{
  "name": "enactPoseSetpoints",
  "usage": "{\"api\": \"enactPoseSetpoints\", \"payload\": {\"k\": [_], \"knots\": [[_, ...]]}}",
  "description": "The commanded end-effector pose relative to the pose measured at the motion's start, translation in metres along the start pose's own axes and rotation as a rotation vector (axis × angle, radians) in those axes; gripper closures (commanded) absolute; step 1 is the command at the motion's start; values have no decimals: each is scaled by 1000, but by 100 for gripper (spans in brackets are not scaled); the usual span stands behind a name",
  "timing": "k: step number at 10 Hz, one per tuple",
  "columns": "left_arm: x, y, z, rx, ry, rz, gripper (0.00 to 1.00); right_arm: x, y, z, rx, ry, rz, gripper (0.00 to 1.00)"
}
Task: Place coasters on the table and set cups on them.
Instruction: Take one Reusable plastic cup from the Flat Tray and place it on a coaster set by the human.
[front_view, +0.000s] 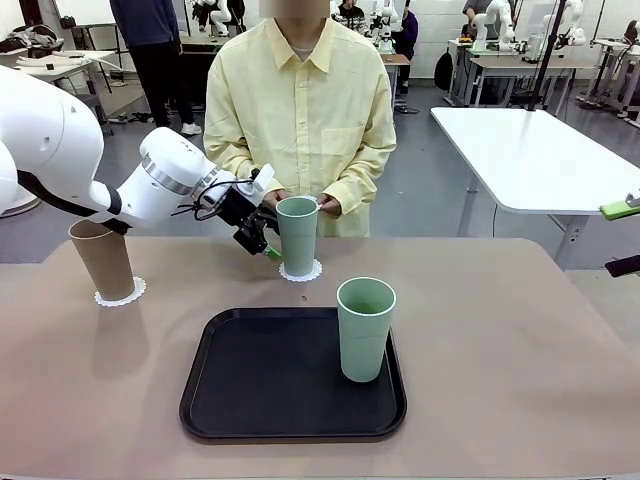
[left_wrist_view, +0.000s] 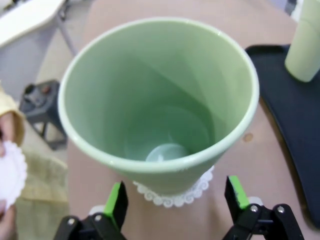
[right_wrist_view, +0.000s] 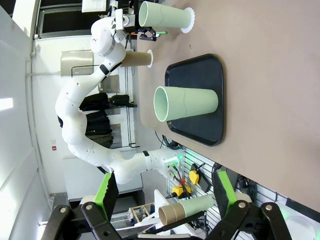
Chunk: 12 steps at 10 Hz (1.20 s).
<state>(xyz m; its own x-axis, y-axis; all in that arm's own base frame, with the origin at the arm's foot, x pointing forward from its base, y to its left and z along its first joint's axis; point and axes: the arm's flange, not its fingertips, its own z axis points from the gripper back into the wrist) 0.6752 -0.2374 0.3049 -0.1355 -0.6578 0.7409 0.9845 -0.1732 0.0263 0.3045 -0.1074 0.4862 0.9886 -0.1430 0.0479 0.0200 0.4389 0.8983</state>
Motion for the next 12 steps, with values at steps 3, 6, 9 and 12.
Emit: {"api": "enactPoseSetpoints", "payload": {"k": [3,6,9,12], "knots": [[35,-24,36,128,201,32,0,3,1,-2,38,-13,19,0],[108,-76,109,273,512,157,0,3,1,-2,38,-13,19,0],[145,-145,160,309,576,320,0,3,1,-2,38,-13,19,0],[150,-212,191,365,567,469,0,3,1,-2,38,-13,19,0]]}}
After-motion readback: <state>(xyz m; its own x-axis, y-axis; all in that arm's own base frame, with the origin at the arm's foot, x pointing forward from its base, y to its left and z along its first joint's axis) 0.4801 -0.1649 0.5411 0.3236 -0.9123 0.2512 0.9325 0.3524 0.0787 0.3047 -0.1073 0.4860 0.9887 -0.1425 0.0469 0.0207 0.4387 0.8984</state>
